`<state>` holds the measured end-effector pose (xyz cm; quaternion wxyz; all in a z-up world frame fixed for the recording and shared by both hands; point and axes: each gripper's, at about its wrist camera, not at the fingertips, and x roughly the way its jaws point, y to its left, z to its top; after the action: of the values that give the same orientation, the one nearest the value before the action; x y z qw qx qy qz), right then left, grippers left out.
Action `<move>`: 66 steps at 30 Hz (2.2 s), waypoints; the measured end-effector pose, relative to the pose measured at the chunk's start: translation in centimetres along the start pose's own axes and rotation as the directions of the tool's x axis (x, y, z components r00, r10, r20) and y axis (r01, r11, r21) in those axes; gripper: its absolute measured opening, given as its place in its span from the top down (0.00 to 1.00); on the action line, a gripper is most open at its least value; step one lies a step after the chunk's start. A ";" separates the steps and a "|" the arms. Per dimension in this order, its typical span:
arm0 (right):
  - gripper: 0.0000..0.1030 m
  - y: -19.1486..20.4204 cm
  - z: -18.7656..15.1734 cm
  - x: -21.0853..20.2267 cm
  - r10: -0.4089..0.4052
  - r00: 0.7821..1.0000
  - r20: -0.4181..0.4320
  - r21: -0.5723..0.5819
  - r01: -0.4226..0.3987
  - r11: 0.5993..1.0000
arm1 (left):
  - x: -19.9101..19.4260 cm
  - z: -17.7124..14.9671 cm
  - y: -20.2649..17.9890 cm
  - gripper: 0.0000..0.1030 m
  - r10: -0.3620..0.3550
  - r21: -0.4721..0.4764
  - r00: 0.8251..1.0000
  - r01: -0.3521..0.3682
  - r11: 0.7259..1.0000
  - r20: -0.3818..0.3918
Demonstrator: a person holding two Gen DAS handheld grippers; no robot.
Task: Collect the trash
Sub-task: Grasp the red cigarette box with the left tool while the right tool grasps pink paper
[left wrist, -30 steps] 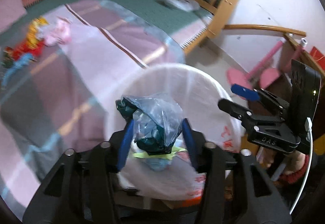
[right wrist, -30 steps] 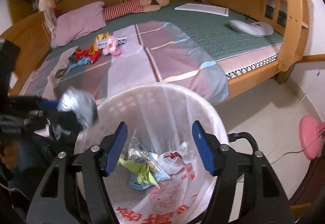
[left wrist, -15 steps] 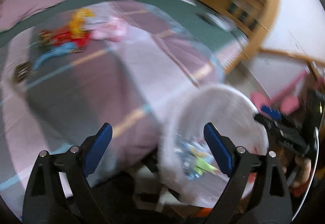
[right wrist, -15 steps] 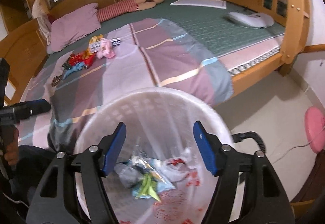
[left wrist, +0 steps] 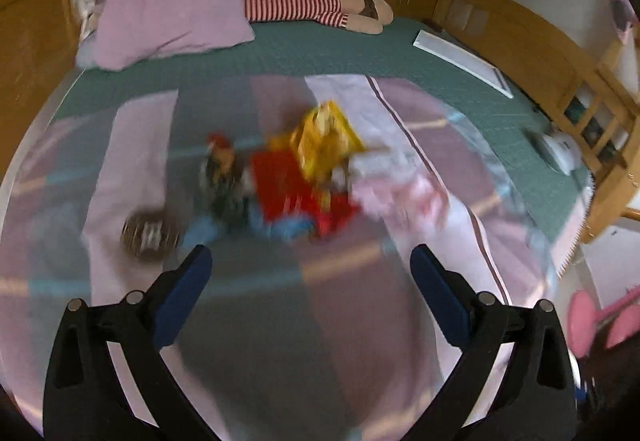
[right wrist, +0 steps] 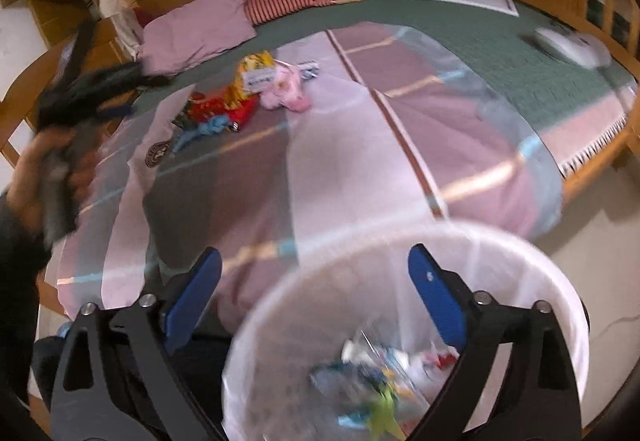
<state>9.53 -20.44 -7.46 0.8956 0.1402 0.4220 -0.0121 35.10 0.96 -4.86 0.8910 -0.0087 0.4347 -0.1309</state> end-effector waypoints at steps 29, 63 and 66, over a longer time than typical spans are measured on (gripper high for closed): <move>0.08 6.2 4.7 7.5 0.066 0.997 -0.039 -0.183 -0.072 0.980 | 7.7 -4.7 7.0 0.11 0.042 0.182 0.946 0.018 0.983 -0.321; 0.41 11.9 5.1 12.3 -0.060 0.996 -0.062 -0.409 0.030 0.912 | 7.9 -8.8 14.2 0.34 -0.083 -0.251 0.972 0.026 0.968 -0.220; 0.35 11.6 5.4 13.6 -0.121 0.992 -0.044 -0.450 0.089 0.889 | 7.0 -9.0 14.0 0.57 -0.101 -0.240 0.972 0.048 0.970 -0.214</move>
<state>23.92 -9.41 -11.74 0.8864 -0.0921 0.4518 0.0417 35.42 13.70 -17.65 0.8234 -0.1147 0.5443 -0.1127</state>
